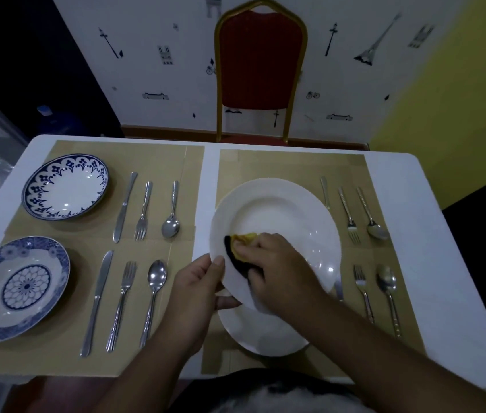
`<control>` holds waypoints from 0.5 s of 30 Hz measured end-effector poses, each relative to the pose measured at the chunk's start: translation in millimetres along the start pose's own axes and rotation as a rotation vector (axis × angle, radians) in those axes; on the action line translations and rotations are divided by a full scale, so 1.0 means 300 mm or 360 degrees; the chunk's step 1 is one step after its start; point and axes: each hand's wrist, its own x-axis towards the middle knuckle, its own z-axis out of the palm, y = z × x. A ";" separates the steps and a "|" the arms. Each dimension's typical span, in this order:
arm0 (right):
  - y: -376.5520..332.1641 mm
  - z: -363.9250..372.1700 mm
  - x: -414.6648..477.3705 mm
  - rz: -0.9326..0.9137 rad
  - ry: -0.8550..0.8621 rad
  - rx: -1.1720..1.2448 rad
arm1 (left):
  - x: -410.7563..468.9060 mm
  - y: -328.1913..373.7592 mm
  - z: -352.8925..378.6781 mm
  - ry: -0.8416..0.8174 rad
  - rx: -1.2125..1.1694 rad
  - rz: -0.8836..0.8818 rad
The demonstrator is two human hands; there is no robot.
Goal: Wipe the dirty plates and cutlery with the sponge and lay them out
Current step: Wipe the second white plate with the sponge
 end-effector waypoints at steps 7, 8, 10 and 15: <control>0.140 -0.060 -0.061 0.0081 -0.0567 -0.0486 | 0.032 -0.020 -0.031 0.0316 -0.0105 -0.0101; 0.167 -0.055 -0.057 0.0111 -0.0560 -0.0553 | 0.036 -0.029 -0.028 0.0344 -0.0103 -0.0129; 0.225 -0.039 -0.040 0.0220 -0.0440 -0.0587 | 0.055 -0.037 -0.016 0.0392 -0.0089 -0.0161; 0.314 -0.040 0.060 0.0515 -0.0023 -0.0288 | 0.191 -0.018 0.025 0.0456 -0.0062 -0.0147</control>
